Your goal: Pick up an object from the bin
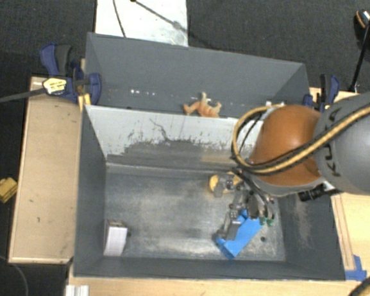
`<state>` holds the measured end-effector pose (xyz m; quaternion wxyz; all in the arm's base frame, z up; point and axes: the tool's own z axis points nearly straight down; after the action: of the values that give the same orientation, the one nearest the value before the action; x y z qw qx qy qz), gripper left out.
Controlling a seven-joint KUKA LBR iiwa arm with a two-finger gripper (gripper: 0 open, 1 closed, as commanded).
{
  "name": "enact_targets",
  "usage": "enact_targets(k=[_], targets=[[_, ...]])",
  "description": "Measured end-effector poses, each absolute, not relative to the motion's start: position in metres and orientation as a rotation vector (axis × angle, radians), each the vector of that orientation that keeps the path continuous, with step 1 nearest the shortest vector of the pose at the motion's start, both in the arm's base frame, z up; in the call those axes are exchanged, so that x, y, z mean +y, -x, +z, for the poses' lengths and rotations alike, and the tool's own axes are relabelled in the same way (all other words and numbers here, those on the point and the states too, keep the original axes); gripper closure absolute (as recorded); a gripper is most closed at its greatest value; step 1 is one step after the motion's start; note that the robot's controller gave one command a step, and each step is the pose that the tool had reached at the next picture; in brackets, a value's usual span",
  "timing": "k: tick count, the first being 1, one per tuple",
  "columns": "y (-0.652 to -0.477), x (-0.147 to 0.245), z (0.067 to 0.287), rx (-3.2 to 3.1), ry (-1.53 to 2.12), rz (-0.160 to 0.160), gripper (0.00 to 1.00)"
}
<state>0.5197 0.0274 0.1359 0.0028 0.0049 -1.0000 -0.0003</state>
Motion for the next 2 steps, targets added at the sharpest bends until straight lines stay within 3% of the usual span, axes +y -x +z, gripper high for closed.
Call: enact_targets(k=[1,2], targets=[[-0.521,0.027,0.14,-3.144,-0.014,-0.001,0.0],[-0.511,-0.002,0.143,-3.14,-0.149,-0.003,0.0]])
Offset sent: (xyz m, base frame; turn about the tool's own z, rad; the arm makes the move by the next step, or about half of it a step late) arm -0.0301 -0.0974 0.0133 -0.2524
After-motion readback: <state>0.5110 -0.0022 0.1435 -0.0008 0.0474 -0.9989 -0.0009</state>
